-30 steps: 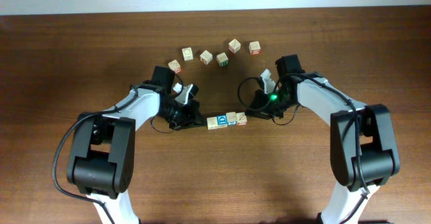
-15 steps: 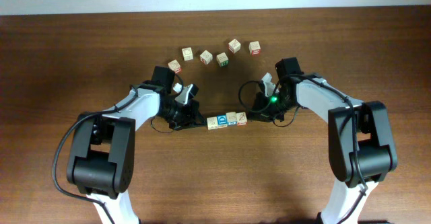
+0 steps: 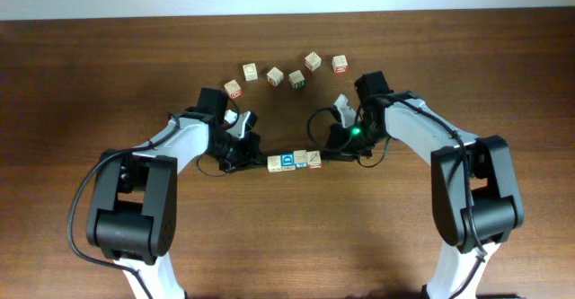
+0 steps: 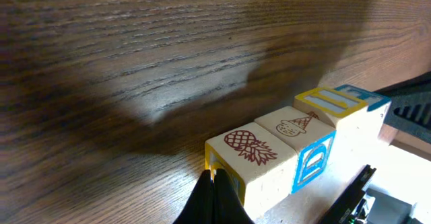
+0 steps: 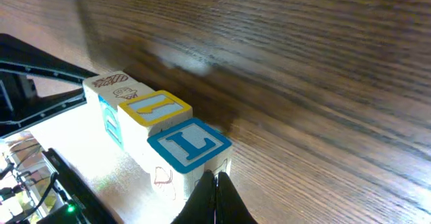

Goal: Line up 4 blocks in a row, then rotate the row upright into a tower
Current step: 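Squeeze the row between left and right grippers from both ends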

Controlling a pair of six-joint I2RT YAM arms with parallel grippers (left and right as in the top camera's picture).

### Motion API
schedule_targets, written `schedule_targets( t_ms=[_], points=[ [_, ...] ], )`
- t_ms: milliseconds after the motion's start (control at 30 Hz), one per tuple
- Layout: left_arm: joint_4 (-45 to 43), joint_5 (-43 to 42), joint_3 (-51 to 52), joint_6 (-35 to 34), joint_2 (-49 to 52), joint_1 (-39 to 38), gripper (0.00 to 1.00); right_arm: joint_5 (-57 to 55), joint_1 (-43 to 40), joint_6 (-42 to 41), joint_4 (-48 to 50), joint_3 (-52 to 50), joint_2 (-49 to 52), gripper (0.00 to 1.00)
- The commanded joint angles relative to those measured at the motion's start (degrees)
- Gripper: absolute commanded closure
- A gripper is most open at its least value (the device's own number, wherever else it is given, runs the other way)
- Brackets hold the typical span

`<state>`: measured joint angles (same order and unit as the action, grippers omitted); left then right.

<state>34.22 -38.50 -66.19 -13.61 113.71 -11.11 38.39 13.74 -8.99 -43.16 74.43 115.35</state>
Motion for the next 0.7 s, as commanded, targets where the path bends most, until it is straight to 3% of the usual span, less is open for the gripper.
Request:
schedule_targets(
  t_ms=[0,667],
  points=[
    [-0.6,-4.6,0.5,-0.5,-0.2,-1.1,1.00,4.5,3.7,0.6,-0.2,2.6,-1.2,0.95],
    [-0.2,-2.5,0.4,-0.5,-0.2,-0.1,1.00,2.5,11.8,-2.1,-1.9,8.5,-1.2,0.96]
  ],
)
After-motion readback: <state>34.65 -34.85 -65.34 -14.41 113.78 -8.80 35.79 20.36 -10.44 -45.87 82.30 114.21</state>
